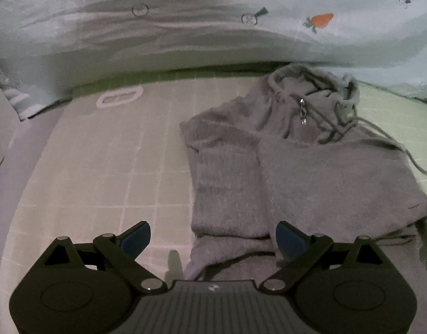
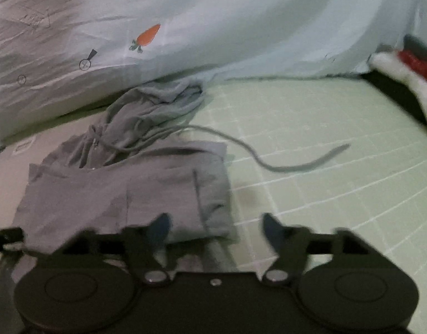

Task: Fold clothes
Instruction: 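Lay the hoodie flat with the left gripper while the right gripper smooths it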

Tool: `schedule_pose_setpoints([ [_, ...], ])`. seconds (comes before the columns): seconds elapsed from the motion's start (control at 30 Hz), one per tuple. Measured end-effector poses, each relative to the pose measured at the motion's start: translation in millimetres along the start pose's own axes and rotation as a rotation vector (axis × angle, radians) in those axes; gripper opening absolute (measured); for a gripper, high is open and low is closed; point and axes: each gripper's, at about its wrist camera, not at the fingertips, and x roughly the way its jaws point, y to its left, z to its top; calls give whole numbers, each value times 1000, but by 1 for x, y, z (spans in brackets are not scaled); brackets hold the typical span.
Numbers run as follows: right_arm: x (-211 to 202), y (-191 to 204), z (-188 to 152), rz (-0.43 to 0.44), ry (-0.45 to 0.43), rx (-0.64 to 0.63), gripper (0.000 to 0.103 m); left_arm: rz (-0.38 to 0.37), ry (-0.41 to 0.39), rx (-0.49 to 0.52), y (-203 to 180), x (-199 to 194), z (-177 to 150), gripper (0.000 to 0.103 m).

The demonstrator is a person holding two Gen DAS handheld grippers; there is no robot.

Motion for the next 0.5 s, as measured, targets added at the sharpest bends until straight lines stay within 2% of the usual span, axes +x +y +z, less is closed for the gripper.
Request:
schedule_pose_setpoints([
  [0.03,0,1,-1,-12,-7,-10,100,0,-4,-10,1,-4,0,96],
  [0.07,-2,0,-2,-22,-16,-22,102,-3,-5,-21,1,-7,0,96],
  [0.17,-11,-7,-5,-25,-37,-53,103,-32,-20,-46,-4,-20,-3,97],
  [0.4,-15,-46,-7,-9,5,-99,103,-50,-47,-90,-41,-44,-6,97],
  [0.5,-8,-67,1,-17,14,-82,103,-51,-56,-120,-57,-49,-4,97],
])
